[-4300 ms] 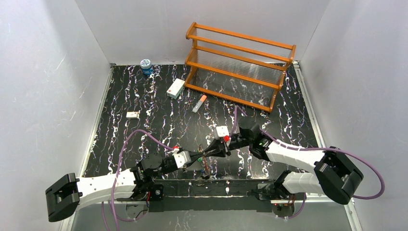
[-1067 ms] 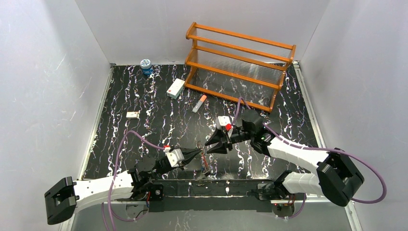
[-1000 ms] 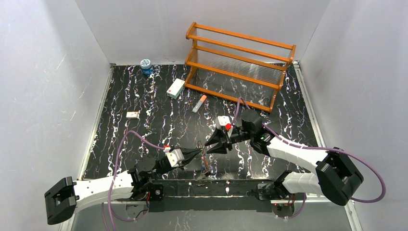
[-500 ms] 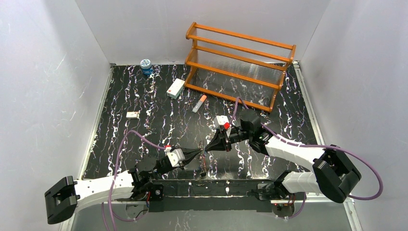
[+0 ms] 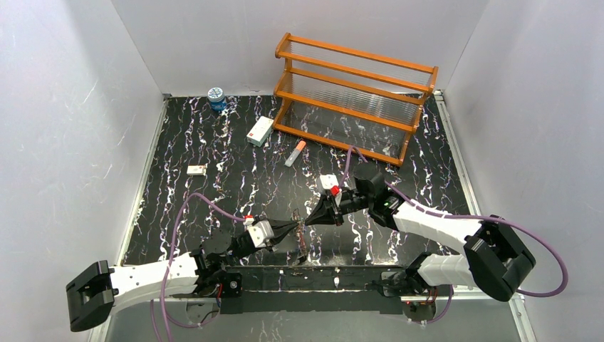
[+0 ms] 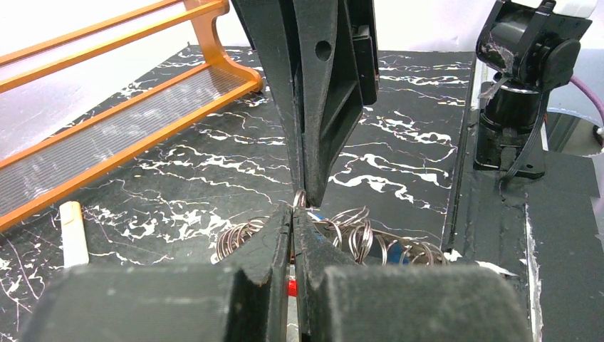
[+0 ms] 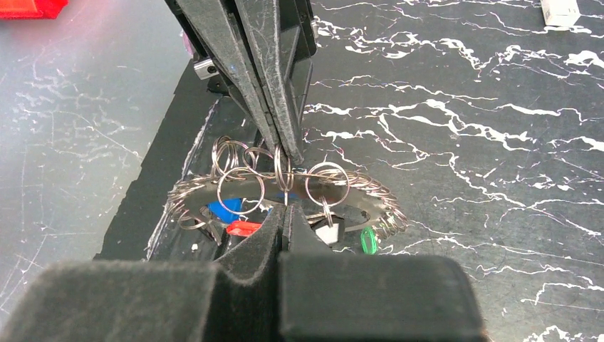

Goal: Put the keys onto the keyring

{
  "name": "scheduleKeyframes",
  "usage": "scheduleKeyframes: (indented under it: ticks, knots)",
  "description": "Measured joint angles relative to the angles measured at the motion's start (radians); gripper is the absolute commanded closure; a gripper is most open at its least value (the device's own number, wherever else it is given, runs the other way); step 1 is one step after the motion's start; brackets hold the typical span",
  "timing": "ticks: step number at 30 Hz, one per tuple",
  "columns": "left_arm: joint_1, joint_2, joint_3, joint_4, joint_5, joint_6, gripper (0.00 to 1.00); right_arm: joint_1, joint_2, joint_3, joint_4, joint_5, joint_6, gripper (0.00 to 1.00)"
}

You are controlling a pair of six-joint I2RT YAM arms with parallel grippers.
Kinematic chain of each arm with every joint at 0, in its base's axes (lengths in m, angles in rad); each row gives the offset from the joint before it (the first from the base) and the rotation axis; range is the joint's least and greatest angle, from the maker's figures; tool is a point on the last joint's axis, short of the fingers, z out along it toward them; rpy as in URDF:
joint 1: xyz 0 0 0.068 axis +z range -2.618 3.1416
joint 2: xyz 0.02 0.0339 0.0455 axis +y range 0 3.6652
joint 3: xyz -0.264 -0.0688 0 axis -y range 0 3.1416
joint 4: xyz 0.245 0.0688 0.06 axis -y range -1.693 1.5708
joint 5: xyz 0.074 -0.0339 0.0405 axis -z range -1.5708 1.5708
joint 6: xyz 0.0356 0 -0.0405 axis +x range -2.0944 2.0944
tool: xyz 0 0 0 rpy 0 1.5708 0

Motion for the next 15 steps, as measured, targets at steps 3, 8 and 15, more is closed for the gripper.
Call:
scheduleKeyframes:
  ticks: [3, 8, 15]
  knots:
    - [0.000, 0.000, 0.000, 0.000, 0.001, 0.000, 1.00, 0.000, -0.011, -0.006, -0.009, 0.002, -0.029, 0.99]
    - [0.000, 0.001, 0.000, -0.001, 0.005, 0.000, 1.00, 0.006, -0.018, -0.007, -0.027, 0.005, -0.085, 0.79]
    - [0.000, 0.003, 0.000, 0.008, 0.006, 0.000, 1.00, 0.013, -0.055, -0.023, -0.070, 0.058, -0.122, 0.56]
